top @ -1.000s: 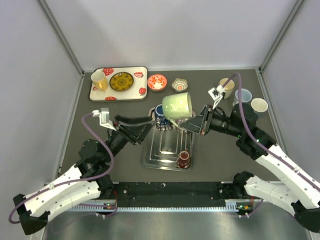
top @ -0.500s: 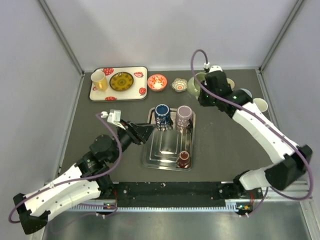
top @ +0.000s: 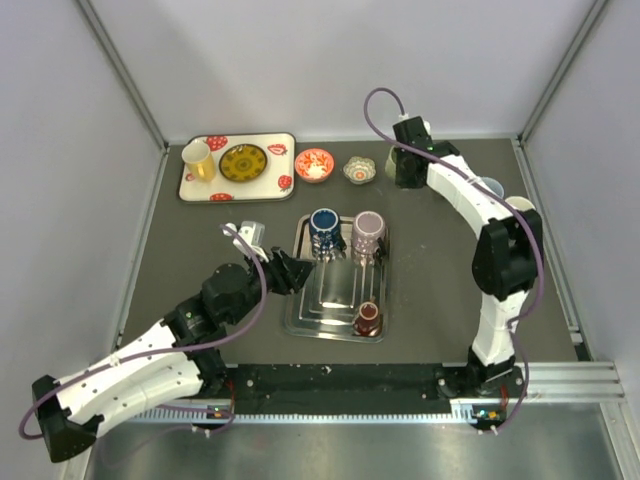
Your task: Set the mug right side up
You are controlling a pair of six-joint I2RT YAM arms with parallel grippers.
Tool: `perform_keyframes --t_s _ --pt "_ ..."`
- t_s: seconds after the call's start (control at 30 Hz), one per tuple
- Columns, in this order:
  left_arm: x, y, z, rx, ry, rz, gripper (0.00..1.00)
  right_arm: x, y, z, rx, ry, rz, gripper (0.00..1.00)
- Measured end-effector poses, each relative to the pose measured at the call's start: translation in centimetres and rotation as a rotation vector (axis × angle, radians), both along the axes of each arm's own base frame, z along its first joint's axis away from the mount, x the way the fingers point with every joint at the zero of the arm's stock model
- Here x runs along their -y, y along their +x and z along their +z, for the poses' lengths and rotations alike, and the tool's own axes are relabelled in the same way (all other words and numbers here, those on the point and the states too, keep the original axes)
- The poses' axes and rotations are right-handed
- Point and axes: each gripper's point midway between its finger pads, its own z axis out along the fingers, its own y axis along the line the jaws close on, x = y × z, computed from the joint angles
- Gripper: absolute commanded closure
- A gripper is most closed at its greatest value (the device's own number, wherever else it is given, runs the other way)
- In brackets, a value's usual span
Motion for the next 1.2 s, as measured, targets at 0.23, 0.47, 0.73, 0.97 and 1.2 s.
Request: perform_keyframes --t_s 0.23,0.47,0.73,0.97,1.2 --pt "-0.3 0.4 -1.3 -0.018 0.052 0.019 0.43 1.5 3.3 -4.9 -0.072 -0.029 -0.053 1.00" --pt "0.1 0.5 -2.4 -0.044 0.083 0.012 0.43 3.4 3.3 -8.0 -0.147 -0.050 -0.088 1.00" --pt "0.7 0.5 -3.4 -0.068 0.107 -0.012 0.44 4.1 3.7 -9.0 -0.169 -0.055 -0.106 0.67" --pt "0.7 0.4 -3.4 -0.069 0.107 -0.015 0.39 3.8 5.1 -8.0 -0.123 -0.024 -0.129 0.45" --pt "-0.8 1.9 -4.4 -0.097 0.182 0.103 0.01 2.6 4.6 -4.8 -0.068 0.032 -0.139 0.38"
